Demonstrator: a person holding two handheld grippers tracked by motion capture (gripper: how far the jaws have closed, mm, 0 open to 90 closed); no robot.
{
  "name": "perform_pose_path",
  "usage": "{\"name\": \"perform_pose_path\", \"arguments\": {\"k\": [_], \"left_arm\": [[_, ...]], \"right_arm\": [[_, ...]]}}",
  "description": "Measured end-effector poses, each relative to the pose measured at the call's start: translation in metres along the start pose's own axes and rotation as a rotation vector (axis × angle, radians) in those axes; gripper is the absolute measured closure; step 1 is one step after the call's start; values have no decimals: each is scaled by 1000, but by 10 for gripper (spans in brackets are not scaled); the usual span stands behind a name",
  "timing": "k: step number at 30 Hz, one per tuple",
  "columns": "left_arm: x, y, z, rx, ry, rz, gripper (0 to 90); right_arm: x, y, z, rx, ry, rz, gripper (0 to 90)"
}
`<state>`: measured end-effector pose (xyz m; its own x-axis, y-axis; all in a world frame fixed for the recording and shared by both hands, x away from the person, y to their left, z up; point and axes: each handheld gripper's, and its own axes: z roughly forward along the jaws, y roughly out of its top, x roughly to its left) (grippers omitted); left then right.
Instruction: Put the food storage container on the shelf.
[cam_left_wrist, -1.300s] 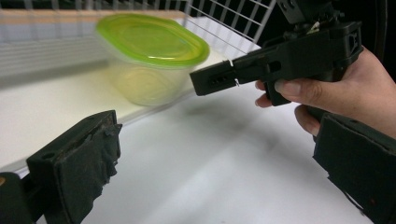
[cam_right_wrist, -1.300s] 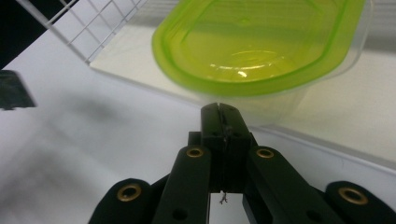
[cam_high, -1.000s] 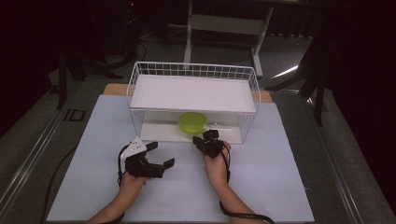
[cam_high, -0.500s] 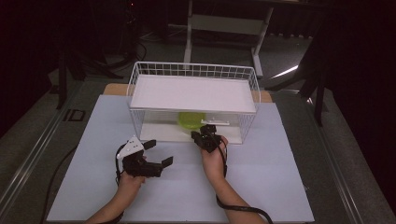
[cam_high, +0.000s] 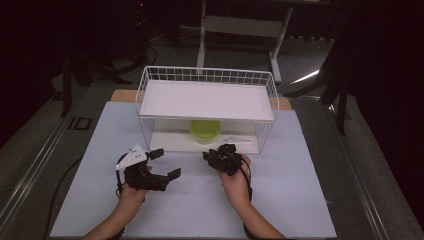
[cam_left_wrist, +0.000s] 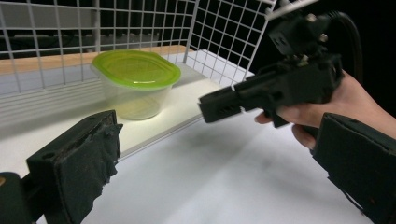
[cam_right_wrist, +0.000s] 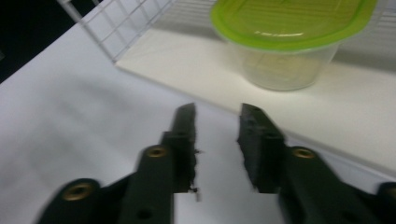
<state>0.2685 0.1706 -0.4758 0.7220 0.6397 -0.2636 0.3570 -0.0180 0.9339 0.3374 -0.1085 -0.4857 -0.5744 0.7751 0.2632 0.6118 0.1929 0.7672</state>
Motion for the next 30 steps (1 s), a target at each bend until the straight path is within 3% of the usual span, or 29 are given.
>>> {"name": "perform_pose_path", "arguments": {"k": [4,5,7,13,21,26,27,30], "left_arm": [[-4,0,-7,1,0,6,13],[-4,0,-7,1,0,6,13],[-8,-2,-10,9,1,18,13],[-16,-2,-21,22,-6,41,14],[-16,-12,-40,38,8,37,13],[-13,-19,-47,38,23,40,14],[-11,-23,-51,32,27,22,14],[-9,-24,-54,39,33,20,14]], "right_arm": [[5,-4,-13,-10,40,-19,481],[5,-4,-13,-10,40,-19,481],[9,-9,-23,-37,48,-49,372],[7,-20,-41,-61,90,-79,187],[-2,-36,-69,-67,68,-102,172],[-11,-48,-86,-87,63,-64,175],[-12,-50,-89,-93,60,-64,175],[-15,-54,-96,-91,42,-71,175]]}}
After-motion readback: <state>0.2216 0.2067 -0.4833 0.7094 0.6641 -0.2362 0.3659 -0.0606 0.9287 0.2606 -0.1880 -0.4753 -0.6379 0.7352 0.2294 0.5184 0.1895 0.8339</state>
